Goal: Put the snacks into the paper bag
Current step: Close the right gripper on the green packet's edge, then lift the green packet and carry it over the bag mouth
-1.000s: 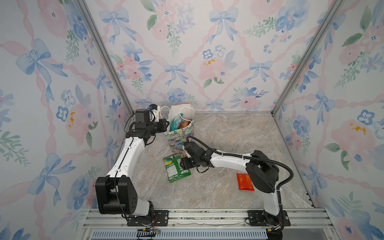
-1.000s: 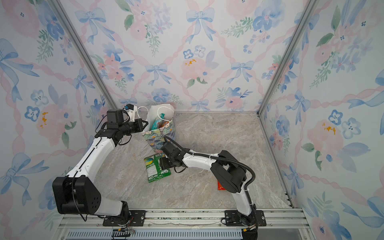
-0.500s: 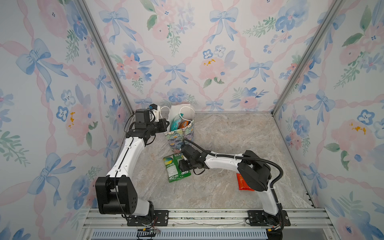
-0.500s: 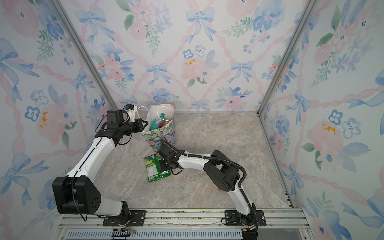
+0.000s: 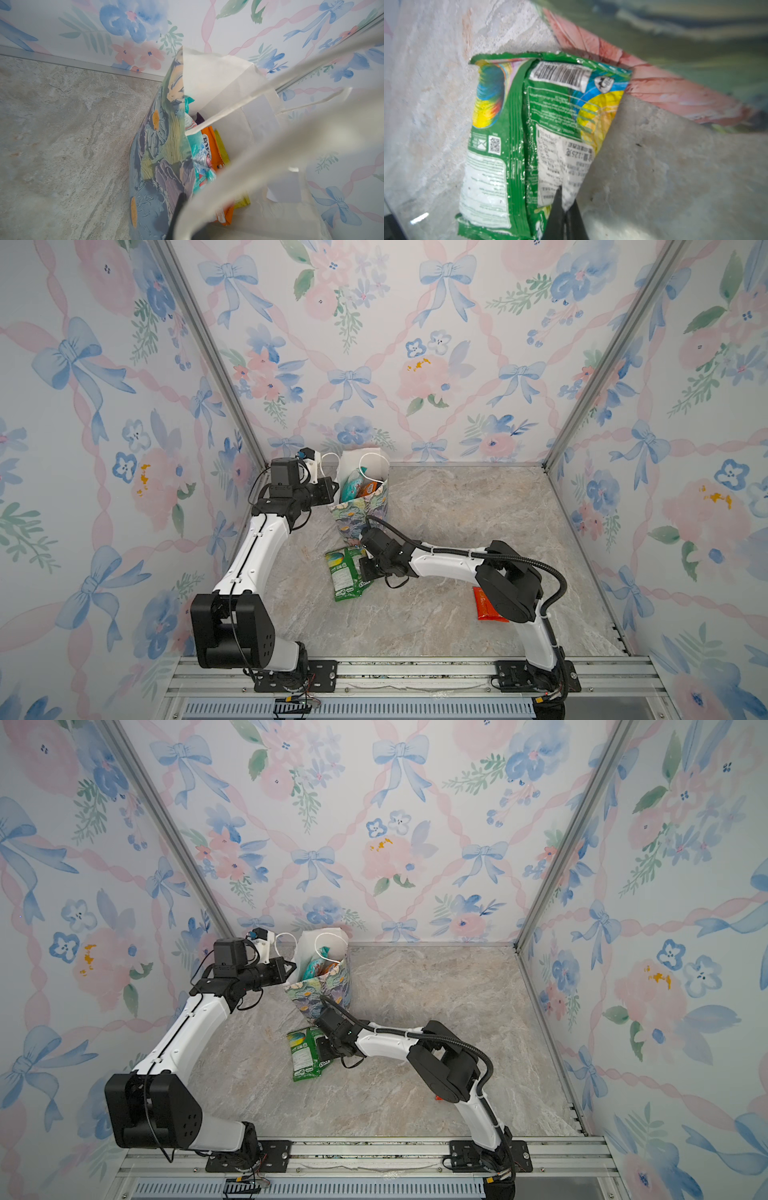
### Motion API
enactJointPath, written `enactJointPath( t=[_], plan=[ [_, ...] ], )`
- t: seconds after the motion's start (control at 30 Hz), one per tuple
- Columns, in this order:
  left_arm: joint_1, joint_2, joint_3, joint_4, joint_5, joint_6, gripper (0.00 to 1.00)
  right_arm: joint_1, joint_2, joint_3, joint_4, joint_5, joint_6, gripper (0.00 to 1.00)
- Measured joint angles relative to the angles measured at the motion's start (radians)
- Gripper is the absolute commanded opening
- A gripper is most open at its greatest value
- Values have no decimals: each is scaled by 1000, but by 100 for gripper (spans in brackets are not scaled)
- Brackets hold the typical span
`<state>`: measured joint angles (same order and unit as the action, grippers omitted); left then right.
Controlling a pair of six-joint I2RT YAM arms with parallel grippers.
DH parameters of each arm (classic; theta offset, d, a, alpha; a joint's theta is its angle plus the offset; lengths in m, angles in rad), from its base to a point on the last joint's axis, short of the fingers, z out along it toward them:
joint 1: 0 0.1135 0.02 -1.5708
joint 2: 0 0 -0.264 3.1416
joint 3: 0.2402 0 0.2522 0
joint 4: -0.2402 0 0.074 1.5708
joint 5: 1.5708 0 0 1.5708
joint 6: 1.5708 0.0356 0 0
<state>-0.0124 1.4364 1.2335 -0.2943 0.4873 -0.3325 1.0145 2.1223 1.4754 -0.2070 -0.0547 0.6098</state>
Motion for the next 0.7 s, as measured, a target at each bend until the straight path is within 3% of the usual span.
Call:
enactJointPath(
  t=[0.27,0.7],
  plan=[
    [0,0,0,0,0,0,0,-6,-111,-129,-2,-5,-3,0],
    [0,0,0,0,0,0,0,-60,-433,-343,-112,5,-4,0]
  ],
)
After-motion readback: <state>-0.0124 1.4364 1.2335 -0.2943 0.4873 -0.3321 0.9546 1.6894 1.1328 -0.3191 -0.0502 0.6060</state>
